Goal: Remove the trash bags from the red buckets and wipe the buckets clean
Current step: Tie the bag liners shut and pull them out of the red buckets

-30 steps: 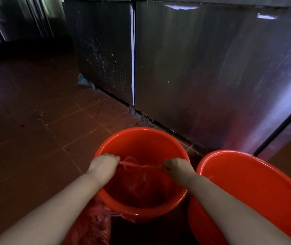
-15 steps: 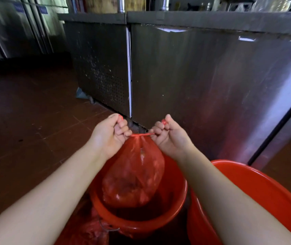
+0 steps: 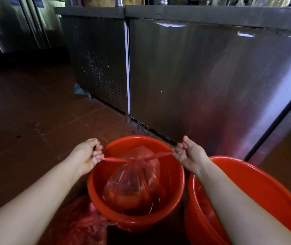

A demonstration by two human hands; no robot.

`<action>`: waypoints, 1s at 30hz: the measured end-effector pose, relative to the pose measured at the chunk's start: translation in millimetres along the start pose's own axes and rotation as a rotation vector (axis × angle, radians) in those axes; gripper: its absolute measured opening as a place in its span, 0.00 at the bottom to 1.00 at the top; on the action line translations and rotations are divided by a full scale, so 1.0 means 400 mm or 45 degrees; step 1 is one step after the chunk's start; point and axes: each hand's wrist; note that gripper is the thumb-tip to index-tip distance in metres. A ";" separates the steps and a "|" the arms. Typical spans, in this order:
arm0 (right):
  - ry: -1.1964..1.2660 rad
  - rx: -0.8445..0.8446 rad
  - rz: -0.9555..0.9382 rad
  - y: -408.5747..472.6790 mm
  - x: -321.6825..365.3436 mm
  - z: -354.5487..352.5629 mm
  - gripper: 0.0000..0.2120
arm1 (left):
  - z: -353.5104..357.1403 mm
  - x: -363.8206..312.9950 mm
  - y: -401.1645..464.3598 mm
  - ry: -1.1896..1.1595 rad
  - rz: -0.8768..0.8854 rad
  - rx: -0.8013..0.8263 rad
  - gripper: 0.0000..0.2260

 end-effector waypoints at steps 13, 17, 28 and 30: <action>-0.871 0.622 -0.542 -0.063 0.030 0.242 0.16 | 0.182 0.005 -0.101 0.194 -0.217 0.850 0.08; -0.562 0.491 -0.248 -0.036 -0.038 0.192 0.22 | 0.177 -0.012 -0.097 -0.003 -0.208 0.801 0.07; -1.328 0.750 -0.609 -0.058 -0.175 0.119 0.07 | 0.142 -0.022 -0.055 -0.458 -0.456 0.330 0.13; -1.592 0.775 -0.737 -0.059 -0.198 0.126 0.10 | 0.145 -0.018 -0.052 -0.615 -0.478 0.213 0.11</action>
Point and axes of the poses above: each hand's wrist, its own y-axis towards the middle knuckle, its own z-axis out of the palm, x = y × z, and after that the axes turned 6 degrees about -z, right-handed
